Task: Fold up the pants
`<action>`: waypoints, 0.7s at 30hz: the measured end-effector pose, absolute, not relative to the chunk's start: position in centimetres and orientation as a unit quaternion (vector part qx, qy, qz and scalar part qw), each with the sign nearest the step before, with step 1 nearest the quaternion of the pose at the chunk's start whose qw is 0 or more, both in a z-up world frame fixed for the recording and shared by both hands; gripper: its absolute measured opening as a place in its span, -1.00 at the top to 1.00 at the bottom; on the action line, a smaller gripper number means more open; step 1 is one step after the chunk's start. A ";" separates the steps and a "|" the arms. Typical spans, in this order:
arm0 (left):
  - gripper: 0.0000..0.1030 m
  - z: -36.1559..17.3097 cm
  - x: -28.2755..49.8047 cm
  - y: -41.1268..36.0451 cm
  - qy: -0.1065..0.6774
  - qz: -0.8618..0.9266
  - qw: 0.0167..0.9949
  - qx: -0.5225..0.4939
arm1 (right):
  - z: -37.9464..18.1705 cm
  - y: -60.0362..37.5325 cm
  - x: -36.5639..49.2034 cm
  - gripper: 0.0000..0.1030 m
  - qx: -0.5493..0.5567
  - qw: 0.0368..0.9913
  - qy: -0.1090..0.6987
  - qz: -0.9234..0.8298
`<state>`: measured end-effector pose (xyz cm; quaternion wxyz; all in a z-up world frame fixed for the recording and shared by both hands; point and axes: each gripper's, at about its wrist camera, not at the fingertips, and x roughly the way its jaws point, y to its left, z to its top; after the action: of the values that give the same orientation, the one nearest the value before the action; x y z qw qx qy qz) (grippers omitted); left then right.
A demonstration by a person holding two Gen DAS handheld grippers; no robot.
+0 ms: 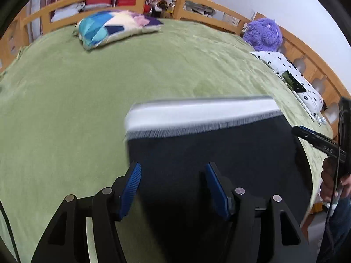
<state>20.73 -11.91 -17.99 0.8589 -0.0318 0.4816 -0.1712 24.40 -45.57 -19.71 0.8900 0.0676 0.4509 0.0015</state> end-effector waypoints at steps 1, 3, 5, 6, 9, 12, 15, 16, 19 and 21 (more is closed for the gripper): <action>-0.20 -18.4 20.4 -11.3 0.492 -0.172 0.853 -0.040 | -19.8 -46.1 23.2 -0.16 0.080 0.888 0.452 0.005; -0.21 -20.5 19.6 -10.0 0.525 -0.182 0.829 -0.067 | -21.0 -47.8 21.0 -0.31 0.128 0.870 0.475 0.029; -0.24 -22.0 19.2 -9.2 0.533 -0.188 0.819 -0.096 | -23.0 -49.1 19.5 -0.38 0.177 0.851 0.492 0.061; -0.24 -22.5 19.2 -8.7 0.533 -0.194 0.815 -0.122 | -23.7 -49.7 19.0 -0.40 0.211 0.846 0.484 0.074; -0.28 -23.5 19.7 -9.2 0.536 -0.231 0.798 -0.149 | -26.4 -50.4 19.2 -0.46 0.290 0.811 0.492 0.129; -0.35 -24.2 20.5 -10.0 0.533 -0.241 0.797 -0.153 | -28.2 -50.4 20.2 -0.53 0.331 0.789 0.495 0.153; 0.01 -24.3 21.1 -10.4 0.533 -0.246 0.792 -0.165 | -27.7 -49.2 20.6 -0.48 0.302 0.800 0.500 0.138; 0.39 -24.2 21.1 -10.4 0.528 -0.250 0.794 -0.166 | -27.5 -48.9 20.6 -0.43 0.296 0.803 0.501 0.130; 0.61 -22.5 20.8 -9.5 0.515 -0.259 0.800 -0.166 | -25.8 -47.8 19.7 -0.13 0.262 0.822 0.494 0.102; 0.64 -21.9 21.0 -7.9 0.520 -0.262 0.789 -0.196 | -23.8 -46.3 18.8 0.04 0.222 0.841 0.486 0.083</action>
<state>21.01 -7.90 -21.85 0.7893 -0.1957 0.5195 -0.2623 18.84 -46.30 -23.80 0.8412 0.2224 0.4857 0.0833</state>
